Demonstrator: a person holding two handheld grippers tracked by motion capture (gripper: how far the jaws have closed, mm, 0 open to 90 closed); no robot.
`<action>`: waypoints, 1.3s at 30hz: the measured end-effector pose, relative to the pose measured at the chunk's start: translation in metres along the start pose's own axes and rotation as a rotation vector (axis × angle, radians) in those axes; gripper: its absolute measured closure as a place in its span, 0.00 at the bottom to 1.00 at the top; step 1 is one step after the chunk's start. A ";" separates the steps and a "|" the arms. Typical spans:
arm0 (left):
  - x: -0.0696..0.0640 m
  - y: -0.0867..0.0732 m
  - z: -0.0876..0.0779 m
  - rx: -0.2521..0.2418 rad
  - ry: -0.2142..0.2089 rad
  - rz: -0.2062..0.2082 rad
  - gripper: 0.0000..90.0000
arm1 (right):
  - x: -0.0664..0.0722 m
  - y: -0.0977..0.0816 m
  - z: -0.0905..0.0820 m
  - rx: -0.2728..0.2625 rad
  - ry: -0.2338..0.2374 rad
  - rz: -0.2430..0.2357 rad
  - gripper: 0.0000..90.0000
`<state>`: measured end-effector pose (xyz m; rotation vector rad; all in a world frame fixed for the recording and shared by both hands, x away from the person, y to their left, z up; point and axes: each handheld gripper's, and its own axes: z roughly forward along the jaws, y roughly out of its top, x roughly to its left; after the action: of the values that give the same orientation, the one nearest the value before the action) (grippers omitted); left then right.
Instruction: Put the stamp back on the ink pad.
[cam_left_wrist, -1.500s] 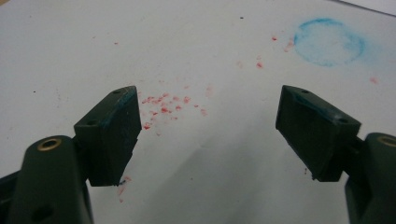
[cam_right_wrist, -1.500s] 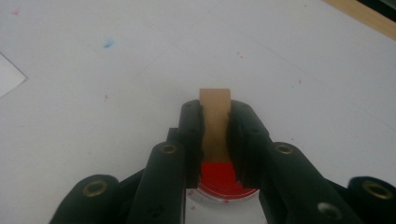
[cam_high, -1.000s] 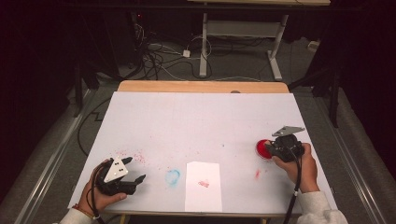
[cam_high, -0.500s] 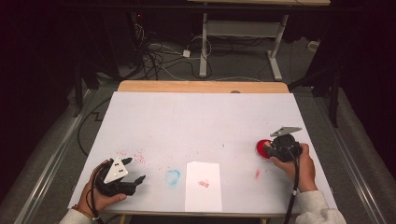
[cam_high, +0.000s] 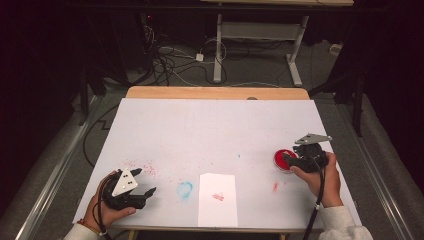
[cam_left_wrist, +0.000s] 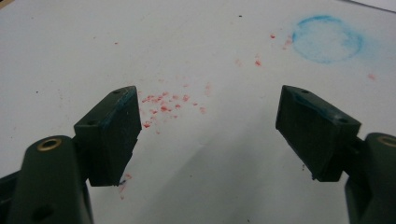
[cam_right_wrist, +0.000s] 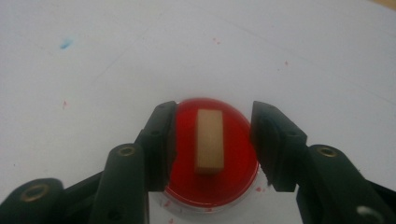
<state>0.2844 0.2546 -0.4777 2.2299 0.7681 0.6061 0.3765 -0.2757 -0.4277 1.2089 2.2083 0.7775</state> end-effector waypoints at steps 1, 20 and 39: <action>0.000 0.000 0.000 0.000 0.000 -0.001 0.24 | 0.000 0.000 -0.001 -0.012 -0.005 0.003 0.54; -0.002 0.002 0.000 0.003 -0.002 0.012 0.24 | 0.016 0.009 -0.025 -0.234 -0.042 -0.020 0.34; -0.002 0.003 0.003 0.001 -0.007 0.016 0.24 | 0.037 0.013 -0.043 -0.368 -0.041 -0.051 0.26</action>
<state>0.2854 0.2501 -0.4775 2.2394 0.7481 0.6058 0.3372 -0.2482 -0.3938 0.9723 1.9444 1.0712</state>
